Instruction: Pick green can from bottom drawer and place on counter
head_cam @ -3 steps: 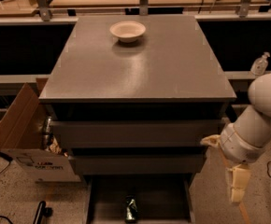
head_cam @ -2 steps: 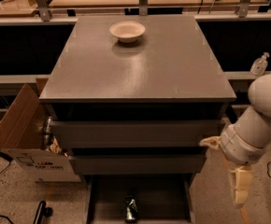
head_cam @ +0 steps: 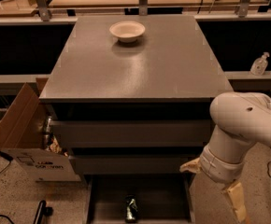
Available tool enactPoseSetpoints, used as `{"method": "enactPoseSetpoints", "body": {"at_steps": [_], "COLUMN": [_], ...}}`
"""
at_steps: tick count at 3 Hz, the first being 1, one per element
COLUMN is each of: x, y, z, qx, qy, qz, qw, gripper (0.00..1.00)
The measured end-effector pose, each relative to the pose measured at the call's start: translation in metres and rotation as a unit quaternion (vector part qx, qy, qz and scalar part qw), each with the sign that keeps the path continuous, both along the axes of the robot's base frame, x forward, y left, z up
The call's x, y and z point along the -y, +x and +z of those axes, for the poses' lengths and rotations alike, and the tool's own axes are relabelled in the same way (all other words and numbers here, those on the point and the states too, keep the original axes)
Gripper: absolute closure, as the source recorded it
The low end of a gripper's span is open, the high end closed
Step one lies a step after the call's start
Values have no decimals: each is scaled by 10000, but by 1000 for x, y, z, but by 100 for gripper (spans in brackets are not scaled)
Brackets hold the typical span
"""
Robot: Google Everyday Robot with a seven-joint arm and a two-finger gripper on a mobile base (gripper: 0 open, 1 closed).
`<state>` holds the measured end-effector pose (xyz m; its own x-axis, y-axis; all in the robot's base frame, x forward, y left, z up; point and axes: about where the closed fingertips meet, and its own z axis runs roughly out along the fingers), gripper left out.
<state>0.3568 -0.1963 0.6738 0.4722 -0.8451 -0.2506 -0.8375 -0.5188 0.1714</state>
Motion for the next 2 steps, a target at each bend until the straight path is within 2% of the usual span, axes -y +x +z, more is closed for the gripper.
{"method": "enactPoseSetpoints", "body": {"at_steps": [1,2], "x": [-6,-6], "y": [-3,-3], "z": [-2,-2], "qx": [33,52], "qy": [125,130], "qz": [508,516], "qw": [9986,9986], "gripper": [0,0]}}
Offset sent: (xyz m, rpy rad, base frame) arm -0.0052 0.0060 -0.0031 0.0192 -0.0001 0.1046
